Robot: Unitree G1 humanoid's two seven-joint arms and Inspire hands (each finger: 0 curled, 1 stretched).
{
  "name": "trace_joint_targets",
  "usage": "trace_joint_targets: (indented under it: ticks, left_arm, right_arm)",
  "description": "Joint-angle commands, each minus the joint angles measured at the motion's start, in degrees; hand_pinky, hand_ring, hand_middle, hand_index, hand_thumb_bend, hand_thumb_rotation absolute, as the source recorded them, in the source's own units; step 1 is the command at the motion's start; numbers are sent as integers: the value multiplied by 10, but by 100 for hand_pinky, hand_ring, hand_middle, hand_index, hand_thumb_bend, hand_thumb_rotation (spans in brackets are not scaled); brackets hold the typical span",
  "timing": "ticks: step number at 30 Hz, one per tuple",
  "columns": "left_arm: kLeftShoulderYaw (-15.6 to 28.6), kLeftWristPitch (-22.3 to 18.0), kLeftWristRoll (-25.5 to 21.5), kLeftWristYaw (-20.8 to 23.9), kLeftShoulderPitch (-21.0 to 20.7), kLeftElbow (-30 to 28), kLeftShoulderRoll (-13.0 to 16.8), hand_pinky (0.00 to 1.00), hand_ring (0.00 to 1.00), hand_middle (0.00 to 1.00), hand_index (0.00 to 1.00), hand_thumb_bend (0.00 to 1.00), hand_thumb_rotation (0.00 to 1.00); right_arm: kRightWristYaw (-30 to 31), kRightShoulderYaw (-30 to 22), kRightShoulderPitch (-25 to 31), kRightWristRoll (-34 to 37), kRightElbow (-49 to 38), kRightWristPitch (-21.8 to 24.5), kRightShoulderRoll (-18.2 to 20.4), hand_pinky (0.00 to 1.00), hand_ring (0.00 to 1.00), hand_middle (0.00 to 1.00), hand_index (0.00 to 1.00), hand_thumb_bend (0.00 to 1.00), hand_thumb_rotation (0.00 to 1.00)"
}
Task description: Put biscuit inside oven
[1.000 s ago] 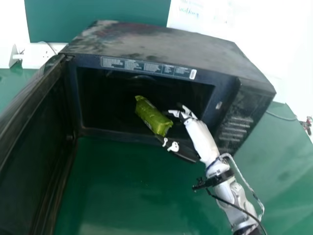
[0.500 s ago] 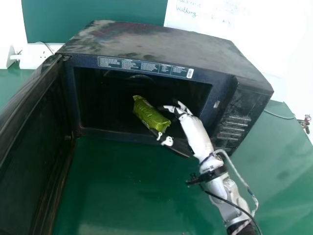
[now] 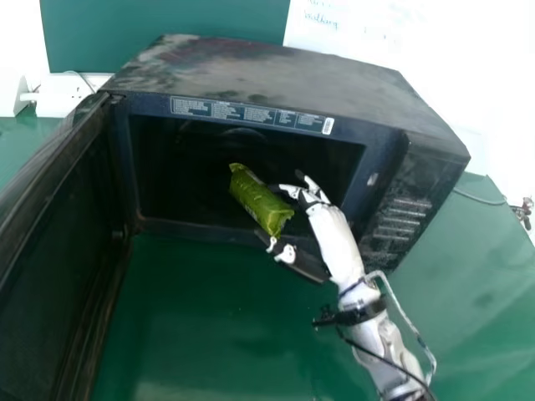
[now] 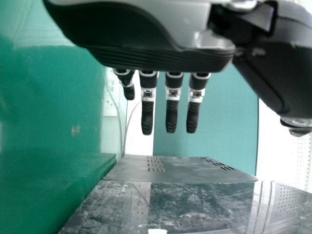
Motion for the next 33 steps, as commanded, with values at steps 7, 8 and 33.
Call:
trace_joint_targets:
  ticks: [7, 8, 33]
  left_arm:
    - [4, -2, 1, 1, 7, -3, 2, 79, 75, 86, 83, 82, 80]
    - [4, -2, 2, 2, 7, -3, 2, 77, 75, 86, 83, 82, 81]
    - [5, -4, 5, 0, -4, 11, 11, 82, 82, 85, 82, 82, 77]
  right_arm:
    - [73, -33, 87, 45, -111, 19, -21, 59, 72, 82, 81, 94, 56]
    - [81, -37, 95, 53, -123, 18, -22, 59, 72, 82, 81, 94, 56]
    - [359, -189, 296, 302, -356, 103, -118, 60, 73, 82, 82, 91, 56]
